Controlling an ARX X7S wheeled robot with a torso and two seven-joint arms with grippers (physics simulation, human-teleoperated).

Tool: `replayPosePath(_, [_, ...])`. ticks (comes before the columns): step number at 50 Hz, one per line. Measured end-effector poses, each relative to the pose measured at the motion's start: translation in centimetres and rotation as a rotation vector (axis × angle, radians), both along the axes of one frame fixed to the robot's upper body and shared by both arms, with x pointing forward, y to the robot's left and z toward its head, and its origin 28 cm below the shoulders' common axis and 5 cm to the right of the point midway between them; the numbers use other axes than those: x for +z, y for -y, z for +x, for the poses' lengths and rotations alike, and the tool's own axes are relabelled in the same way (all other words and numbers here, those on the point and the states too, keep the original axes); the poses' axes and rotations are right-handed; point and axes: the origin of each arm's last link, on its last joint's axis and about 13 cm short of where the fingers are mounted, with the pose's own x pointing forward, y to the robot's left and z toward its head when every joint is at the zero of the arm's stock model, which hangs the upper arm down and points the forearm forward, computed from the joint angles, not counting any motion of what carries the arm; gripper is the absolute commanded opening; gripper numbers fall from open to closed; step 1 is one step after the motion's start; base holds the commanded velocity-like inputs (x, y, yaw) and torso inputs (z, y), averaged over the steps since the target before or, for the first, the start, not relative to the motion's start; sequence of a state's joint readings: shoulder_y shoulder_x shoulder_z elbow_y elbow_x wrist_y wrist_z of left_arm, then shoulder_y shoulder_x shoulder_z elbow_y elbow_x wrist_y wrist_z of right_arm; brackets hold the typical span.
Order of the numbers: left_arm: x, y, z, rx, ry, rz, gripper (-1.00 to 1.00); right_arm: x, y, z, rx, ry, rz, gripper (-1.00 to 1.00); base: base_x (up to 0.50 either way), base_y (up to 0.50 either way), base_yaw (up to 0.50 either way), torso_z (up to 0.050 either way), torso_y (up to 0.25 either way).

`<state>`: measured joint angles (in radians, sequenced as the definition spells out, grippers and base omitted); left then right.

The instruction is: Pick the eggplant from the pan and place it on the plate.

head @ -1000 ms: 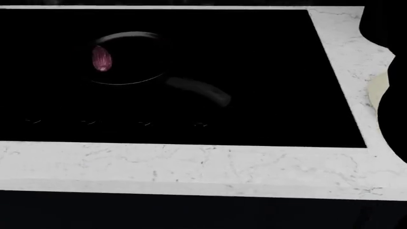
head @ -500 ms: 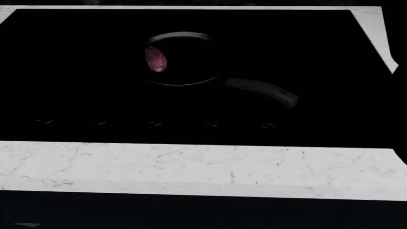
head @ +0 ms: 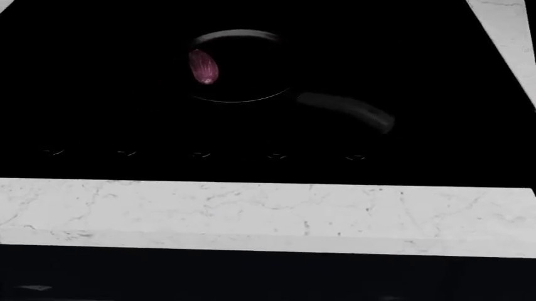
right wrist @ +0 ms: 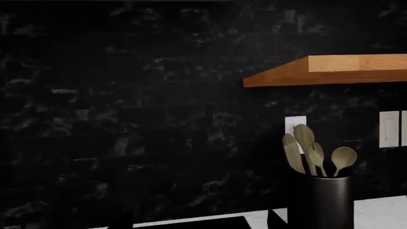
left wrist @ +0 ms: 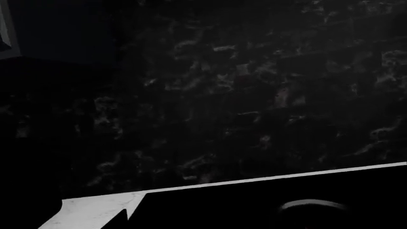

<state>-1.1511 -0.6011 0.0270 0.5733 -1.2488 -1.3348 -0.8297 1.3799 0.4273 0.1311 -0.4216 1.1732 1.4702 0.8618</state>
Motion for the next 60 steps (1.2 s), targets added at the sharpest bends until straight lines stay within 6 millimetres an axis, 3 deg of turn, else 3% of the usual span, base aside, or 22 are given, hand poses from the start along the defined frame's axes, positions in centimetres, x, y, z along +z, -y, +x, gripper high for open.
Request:
replayPosePath(19, [-0.21, 0.13, 0.04, -0.007, 0.0, 0.02, 1.0, -0.08, 0.11, -0.06, 0.001, -0.001, -0.006, 1.0, 0.0, 0.0, 0.0, 0.0, -0.22])
replayPosePath(33, [-0.28, 0.31, 0.16, -0.015, 0.0, 0.019, 1.0, -0.18, 0.39, -0.04, 0.002, -0.002, 0.002, 1.0, 0.0, 0.0, 0.0, 0.0, -0.002])
replayPosePath(60, [-0.39, 0.48, 0.1, -0.016, 0.0, 0.014, 1.0, -0.43, 0.85, -0.29, 0.013, -0.002, 0.015, 1.0, 0.29, -0.01, 0.0, 0.0, 0.0])
